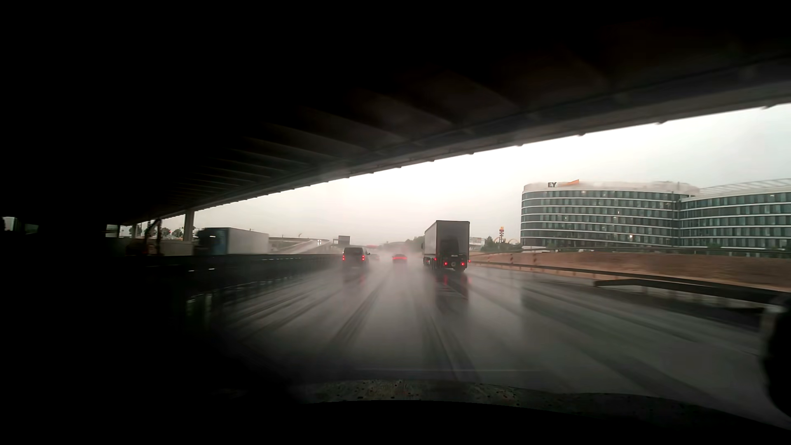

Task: Follow the waypoints while adhering to traffic rules and regulations

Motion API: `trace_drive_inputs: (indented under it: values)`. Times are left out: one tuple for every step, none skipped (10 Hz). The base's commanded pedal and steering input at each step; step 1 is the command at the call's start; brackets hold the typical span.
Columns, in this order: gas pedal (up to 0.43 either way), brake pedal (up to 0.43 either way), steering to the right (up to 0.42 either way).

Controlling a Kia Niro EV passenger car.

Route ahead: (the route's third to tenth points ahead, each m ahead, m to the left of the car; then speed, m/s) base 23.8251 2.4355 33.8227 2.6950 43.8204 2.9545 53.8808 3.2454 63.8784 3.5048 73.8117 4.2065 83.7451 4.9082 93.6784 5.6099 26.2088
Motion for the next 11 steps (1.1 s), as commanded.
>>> trace_drive_inputs:
  values:
    - [0.189, 0.0, -0.002]
    - [0.189, 0.0, -0.002]
    - [0.189, 0.0, -0.002]
    - [0.189, 0.0, -0.002]
    - [0.189, 0.0, -0.002]
    - [0.197, 0.0, -0.002]
    - [0.197, 0.0, -0.003]
    - [0.197, 0.0, -0.004]
    - [0.197, 0.0, -0.004]
    - [0.197, 0.0, -0.005]
    - [0.209, 0.0, -0.004]
